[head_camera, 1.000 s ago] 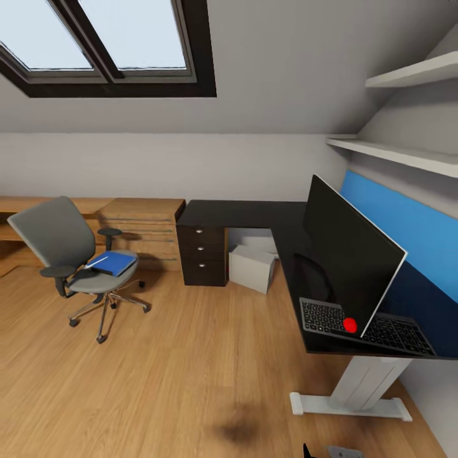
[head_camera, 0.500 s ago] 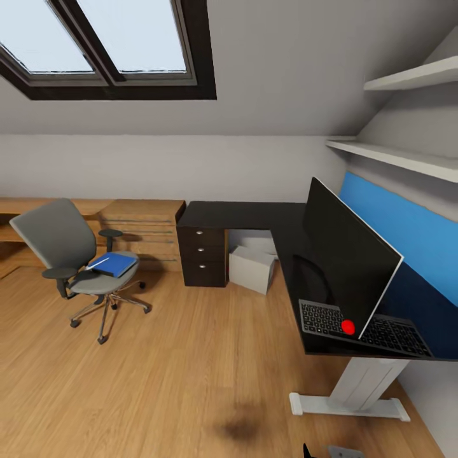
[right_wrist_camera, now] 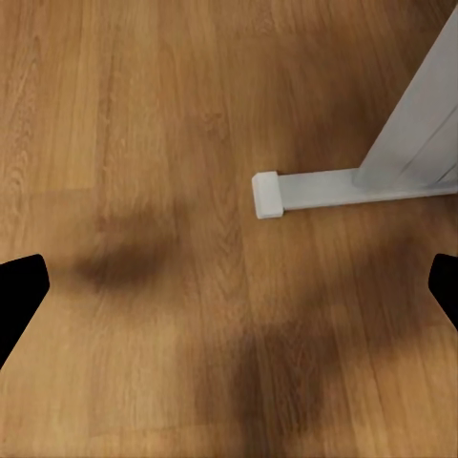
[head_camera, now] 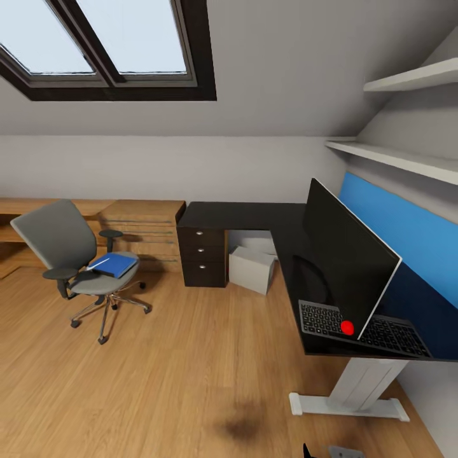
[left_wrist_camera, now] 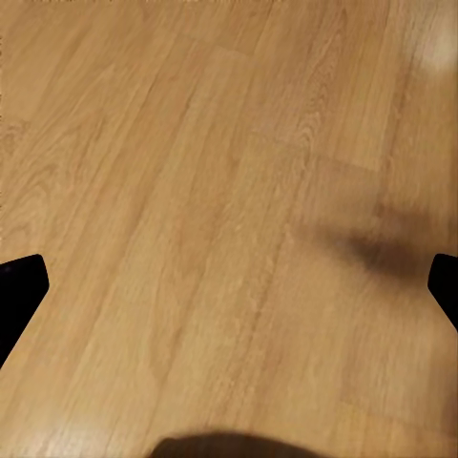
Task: In the bedroom, organize the workspace by keeping the computer under the desk, ensuring the monitor is on the desk, placing the keyboard on the desk next to the monitor, placing the mouse on the desk next to the keyboard, moving the folder from the swivel chair onto the desk next to the mouse, stacking the notebook on top of the folder with the pen on top of the notebook, and positioning the swivel chair next to the desk.
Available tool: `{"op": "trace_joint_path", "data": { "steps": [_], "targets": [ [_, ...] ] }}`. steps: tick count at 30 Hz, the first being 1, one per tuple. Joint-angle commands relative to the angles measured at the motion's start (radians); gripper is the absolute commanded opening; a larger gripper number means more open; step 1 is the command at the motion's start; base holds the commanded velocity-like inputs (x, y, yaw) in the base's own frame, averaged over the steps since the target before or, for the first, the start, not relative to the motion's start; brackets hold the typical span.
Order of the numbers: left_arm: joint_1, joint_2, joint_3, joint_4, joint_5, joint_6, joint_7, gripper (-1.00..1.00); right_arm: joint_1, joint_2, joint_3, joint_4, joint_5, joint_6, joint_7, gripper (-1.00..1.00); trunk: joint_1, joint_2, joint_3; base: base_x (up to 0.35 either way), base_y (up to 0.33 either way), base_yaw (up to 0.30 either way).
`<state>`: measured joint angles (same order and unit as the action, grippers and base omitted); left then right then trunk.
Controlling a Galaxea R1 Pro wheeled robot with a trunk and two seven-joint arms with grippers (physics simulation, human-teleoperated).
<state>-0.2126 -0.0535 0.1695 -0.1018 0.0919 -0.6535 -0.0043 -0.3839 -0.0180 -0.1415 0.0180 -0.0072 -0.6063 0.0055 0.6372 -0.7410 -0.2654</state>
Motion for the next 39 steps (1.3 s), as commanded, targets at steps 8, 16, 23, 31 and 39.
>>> {"op": "trace_joint_path", "data": {
  "steps": [8, 16, 23, 31, 39],
  "targets": [
    [-0.001, 0.0, -0.004, 0.001, 0.009, -0.002, -0.001, 1.0, -0.001, 0.002, -0.003, 0.002, 0.0, -0.003, 0.0, 1.0, 0.0, -0.001, -0.001, -0.037, -0.015, 0.0],
    [-0.001, 0.0, -0.004, 0.001, 0.009, -0.001, -0.001, 1.0, -0.001, 0.004, -0.003, 0.002, 0.0, -0.003, 0.0, 1.0, 0.0, -0.001, -0.001, -0.216, -0.109, 0.0],
    [-0.001, 0.0, -0.004, 0.002, 0.009, 0.0, 0.0, 1.0, -0.001, 0.005, -0.003, 0.002, 0.0, -0.004, 0.0, 1.0, 0.0, -0.001, -0.001, -0.25, -0.183, 0.0],
    [-0.001, 0.0, -0.004, 0.002, 0.009, 0.0, 0.001, 1.0, -0.001, 0.006, -0.003, 0.002, 0.0, -0.004, 0.0, 1.0, 0.0, -0.001, -0.001, -0.194, -0.264, 0.0],
    [-0.001, 0.0, -0.004, 0.002, 0.009, 0.0, 0.001, 1.0, -0.001, 0.005, -0.003, 0.002, 0.0, -0.004, 0.0, 1.0, 0.0, -0.001, -0.001, -0.073, -0.318, 0.0]
  ]
}}
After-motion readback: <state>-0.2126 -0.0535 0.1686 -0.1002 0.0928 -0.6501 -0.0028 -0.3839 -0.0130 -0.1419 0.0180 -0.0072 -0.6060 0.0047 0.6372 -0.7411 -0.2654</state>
